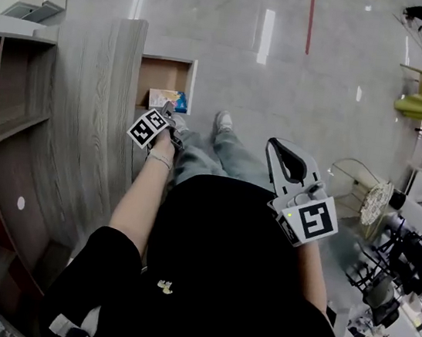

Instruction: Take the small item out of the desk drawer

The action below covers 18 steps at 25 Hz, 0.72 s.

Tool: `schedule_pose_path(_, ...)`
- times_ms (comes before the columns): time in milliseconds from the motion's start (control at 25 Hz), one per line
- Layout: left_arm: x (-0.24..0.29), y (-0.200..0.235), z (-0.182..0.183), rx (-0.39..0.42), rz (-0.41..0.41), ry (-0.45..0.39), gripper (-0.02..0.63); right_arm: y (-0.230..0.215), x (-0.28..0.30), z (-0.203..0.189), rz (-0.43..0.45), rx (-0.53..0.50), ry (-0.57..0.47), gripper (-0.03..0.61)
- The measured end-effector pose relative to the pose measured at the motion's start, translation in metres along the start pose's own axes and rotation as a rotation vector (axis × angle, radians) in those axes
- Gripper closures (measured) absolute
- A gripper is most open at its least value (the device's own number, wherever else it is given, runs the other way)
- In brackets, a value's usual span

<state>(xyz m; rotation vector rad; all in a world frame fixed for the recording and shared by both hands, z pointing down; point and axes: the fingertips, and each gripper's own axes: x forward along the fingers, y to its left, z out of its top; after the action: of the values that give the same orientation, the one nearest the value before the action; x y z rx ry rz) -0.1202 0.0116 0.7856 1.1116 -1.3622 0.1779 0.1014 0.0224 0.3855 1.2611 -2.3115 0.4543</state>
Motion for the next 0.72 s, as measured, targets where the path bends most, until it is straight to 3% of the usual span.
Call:
schedule_pose_path(520, 0.028, 0.016, 0.0, -0.098, 0.074, 0.052, 0.316, -0.004, 0.004, -0.008, -0.033, 0.02, 0.028, 0.581)
schedule_pose_path(720, 0.032, 0.023, 0.002, -0.08, 0.096, 0.063, 0.318, -0.006, 0.008, -0.002, -0.045, 0.032, 0.038, 0.581)
